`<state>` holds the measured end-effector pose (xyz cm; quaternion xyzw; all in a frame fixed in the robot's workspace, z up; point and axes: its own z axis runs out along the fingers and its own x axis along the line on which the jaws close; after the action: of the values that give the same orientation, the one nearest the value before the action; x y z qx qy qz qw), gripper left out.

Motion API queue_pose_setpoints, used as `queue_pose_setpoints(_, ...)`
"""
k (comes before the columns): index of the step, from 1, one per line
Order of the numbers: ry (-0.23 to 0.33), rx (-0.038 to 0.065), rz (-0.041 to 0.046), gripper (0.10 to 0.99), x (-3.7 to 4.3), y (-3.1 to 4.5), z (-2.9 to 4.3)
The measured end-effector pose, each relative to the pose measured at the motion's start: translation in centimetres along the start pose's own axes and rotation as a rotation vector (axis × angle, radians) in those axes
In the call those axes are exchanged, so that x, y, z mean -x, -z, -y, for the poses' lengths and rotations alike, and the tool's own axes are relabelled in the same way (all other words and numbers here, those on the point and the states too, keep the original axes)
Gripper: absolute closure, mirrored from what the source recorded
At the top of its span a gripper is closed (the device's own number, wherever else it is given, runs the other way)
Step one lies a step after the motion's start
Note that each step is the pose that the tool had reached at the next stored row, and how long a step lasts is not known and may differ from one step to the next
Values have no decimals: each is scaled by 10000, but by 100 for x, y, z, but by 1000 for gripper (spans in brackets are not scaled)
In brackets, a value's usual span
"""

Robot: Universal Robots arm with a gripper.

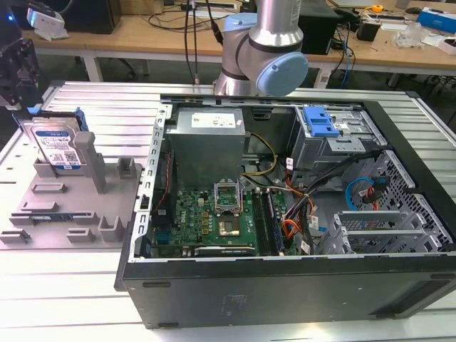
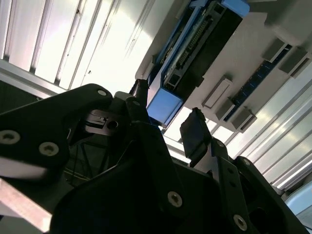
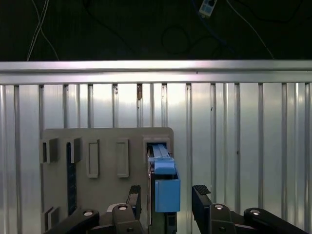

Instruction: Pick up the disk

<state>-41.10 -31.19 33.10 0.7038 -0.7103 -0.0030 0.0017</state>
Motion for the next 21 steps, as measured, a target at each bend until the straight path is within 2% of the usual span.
queue_pose_setpoints(3, -1, 0, 0, 545, -15, -37, 0)
queue_pose_setpoints(12, -2, 0, -16, 545, -15, -232, 3)
queue_pose_setpoints(21, -1, 0, -16, 545, -16, -304, 4)
